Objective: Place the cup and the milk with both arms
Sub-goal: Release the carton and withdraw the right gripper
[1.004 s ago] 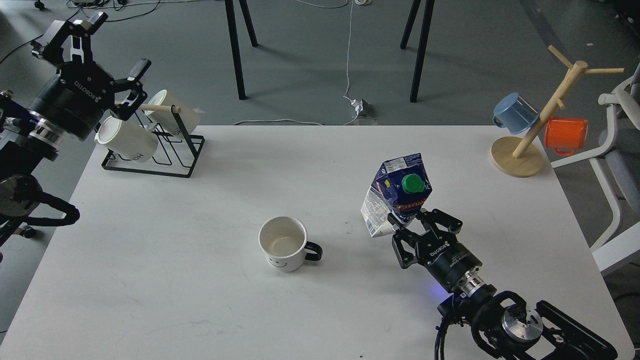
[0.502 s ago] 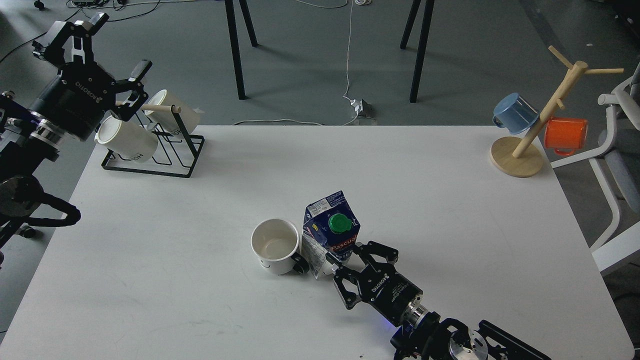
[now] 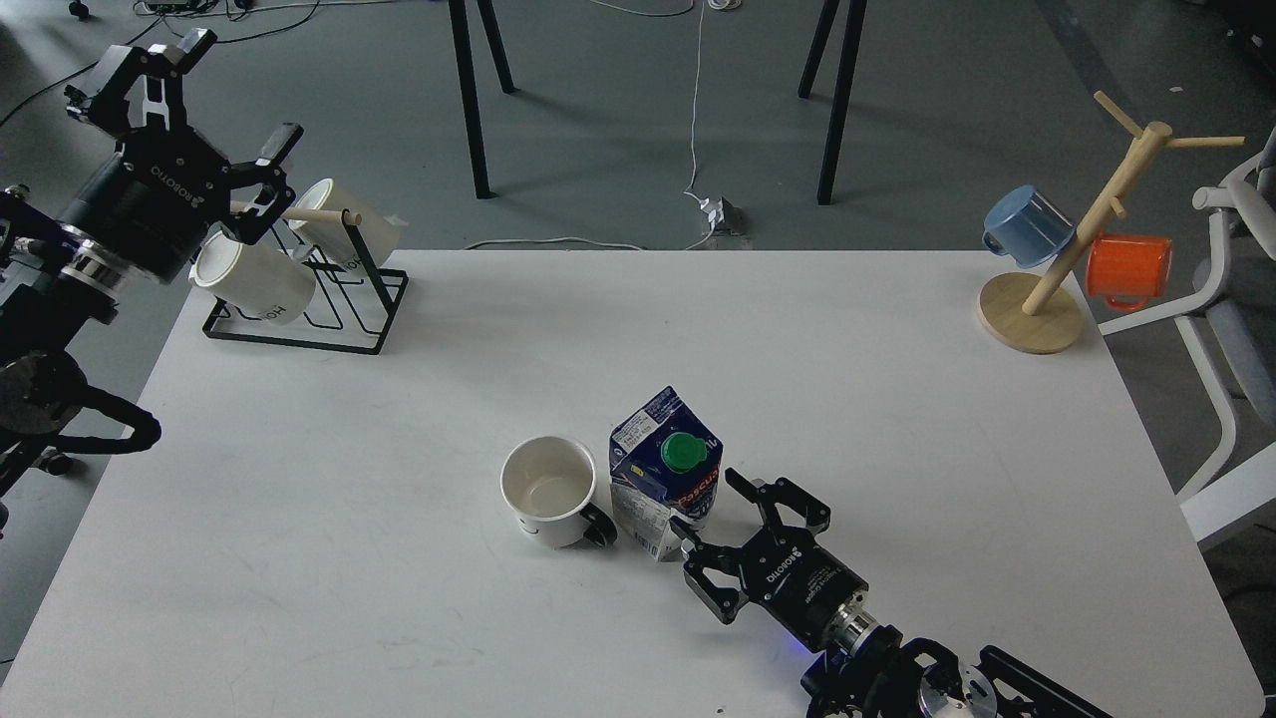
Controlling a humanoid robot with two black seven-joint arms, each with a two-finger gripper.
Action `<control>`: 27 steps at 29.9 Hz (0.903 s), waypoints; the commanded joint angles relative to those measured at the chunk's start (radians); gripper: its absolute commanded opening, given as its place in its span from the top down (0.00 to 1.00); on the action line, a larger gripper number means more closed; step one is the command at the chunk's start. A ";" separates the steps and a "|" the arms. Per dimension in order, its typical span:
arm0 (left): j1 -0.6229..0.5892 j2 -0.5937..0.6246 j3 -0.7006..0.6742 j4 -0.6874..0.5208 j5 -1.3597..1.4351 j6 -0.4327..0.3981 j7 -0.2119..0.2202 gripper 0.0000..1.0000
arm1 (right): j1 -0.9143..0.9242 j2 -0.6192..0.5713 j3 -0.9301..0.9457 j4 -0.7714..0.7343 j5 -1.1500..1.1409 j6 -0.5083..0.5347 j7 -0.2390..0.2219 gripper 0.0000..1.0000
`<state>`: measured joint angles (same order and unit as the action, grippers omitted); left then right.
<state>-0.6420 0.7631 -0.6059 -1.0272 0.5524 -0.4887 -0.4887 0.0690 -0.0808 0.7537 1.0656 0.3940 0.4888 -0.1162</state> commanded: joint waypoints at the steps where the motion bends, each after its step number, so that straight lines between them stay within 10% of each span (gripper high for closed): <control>1: -0.001 -0.001 0.000 0.001 0.000 0.000 0.000 0.04 | -0.001 -0.036 0.004 0.043 0.002 0.000 0.000 0.01; 18: -0.001 0.002 -0.002 0.004 0.000 0.000 0.000 0.03 | -0.327 -0.501 0.329 0.332 0.005 0.000 0.010 0.01; 27: 0.067 0.002 -0.012 0.018 -0.012 0.000 0.000 0.03 | -0.040 -0.565 0.547 0.213 -0.004 0.000 0.012 0.01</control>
<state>-0.5974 0.7652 -0.6168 -1.0099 0.5428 -0.4887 -0.4887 -0.1082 -0.6123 1.3203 1.3493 0.3892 0.4886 -0.1042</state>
